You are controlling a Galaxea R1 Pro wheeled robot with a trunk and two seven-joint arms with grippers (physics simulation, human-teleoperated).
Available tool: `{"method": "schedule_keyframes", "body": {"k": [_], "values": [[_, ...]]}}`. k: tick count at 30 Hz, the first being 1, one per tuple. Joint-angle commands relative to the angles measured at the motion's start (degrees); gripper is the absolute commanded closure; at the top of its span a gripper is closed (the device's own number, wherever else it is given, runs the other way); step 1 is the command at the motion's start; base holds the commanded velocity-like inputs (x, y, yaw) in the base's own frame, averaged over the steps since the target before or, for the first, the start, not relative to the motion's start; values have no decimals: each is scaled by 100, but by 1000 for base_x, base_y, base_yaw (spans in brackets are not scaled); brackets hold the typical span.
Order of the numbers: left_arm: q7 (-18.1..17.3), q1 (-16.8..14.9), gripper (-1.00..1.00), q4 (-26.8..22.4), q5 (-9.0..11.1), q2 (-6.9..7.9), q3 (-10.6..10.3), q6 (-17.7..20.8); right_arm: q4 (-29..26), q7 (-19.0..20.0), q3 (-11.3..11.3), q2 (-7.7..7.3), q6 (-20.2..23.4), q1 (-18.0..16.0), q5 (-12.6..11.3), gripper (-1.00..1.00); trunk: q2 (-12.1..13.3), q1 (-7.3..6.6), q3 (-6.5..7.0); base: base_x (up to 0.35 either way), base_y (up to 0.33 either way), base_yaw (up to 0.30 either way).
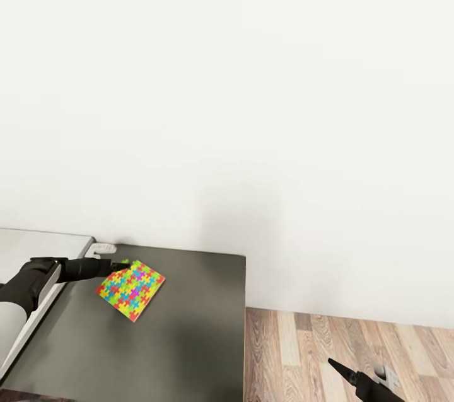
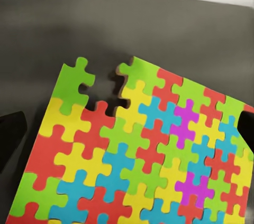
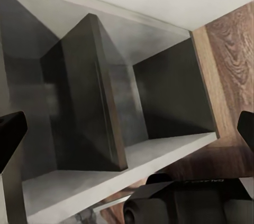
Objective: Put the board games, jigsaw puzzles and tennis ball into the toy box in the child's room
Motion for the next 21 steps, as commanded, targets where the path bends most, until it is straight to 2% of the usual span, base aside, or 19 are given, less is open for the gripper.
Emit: {"method": "schedule_keyframes", "body": {"k": [1,21], "values": [[-34,-4,-100,-4,-20,-3,30,47,0,9,-7,0,47,-3,-37,-100,-11,3,-19,0,0,0],[-26,-1,-100,-6,-20,122,20,34,0,9,-2,0,-1,-3,-37,-100,-11,3,-207,0,0,0]]}}
